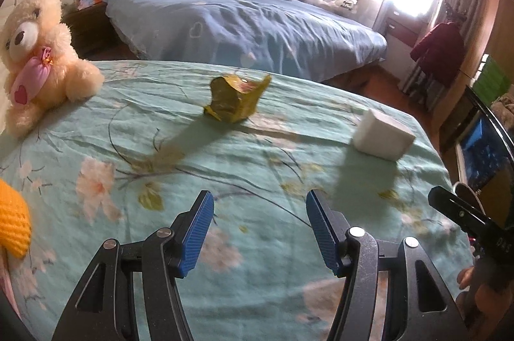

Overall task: Collect trash
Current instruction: 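Move both open tools back over the yellow wrapper and white foam block, then grasp the yellow wrapper with the left tool while the right tool grasps the foam block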

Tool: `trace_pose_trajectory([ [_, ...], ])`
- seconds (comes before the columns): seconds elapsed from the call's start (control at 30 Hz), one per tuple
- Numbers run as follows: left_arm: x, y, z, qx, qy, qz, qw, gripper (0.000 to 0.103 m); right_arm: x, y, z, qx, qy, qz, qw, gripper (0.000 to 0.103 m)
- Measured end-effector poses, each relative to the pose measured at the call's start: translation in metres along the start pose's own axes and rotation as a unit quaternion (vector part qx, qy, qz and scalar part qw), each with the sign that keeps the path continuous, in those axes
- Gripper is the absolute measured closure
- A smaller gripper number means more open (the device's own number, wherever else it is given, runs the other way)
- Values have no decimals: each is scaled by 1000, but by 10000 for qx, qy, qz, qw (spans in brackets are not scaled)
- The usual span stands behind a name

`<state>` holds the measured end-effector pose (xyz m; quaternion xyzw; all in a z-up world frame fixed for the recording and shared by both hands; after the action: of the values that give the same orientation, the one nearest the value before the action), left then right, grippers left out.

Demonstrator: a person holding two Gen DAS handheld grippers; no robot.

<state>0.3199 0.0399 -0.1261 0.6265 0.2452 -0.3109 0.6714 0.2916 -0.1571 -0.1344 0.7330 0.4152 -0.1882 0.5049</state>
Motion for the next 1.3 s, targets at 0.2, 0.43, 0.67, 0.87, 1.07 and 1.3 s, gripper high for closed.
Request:
trace_pose_trajectory([
  [0.2, 21, 15, -15, -58, 53, -9, 10000, 44, 21, 11, -6, -47, -11, -67, 10000, 13],
  [0.43, 57, 38, -33, -64, 158, -53, 9998, 39, 47, 25, -9, -74, -26, -186, 9998, 13],
  [0.67, 97, 64, -42, -16, 253, -111, 9996, 35, 67, 40, -9, -90, -61, -217, 9997, 11],
  [0.87, 120, 76, -36, 113, 207, -122, 9996, 37, 70, 47, -5, -133, -122, -105, 9998, 14],
  [1.07, 124, 80, -25, 382, 184, -12, 9991, 63, 72, 50, -2, -165, -138, -137, 9997, 24],
  [1.3, 117, 73, -17, 510, 47, -6, 9987, 92, 67, 48, 5, -61, -77, -170, 9998, 31],
])
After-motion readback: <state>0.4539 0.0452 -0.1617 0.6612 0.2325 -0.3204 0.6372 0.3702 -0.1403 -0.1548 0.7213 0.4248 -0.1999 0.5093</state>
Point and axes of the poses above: each gripper's, at about its wrist camera, not at the fingertips, and x roughly the way its jaws point, z to its right, y to its top, the point moved 6 cm from there along x, roughly the way its jaws point, and after that the axes turned 10 degrees about x, right-handed, at the moved point
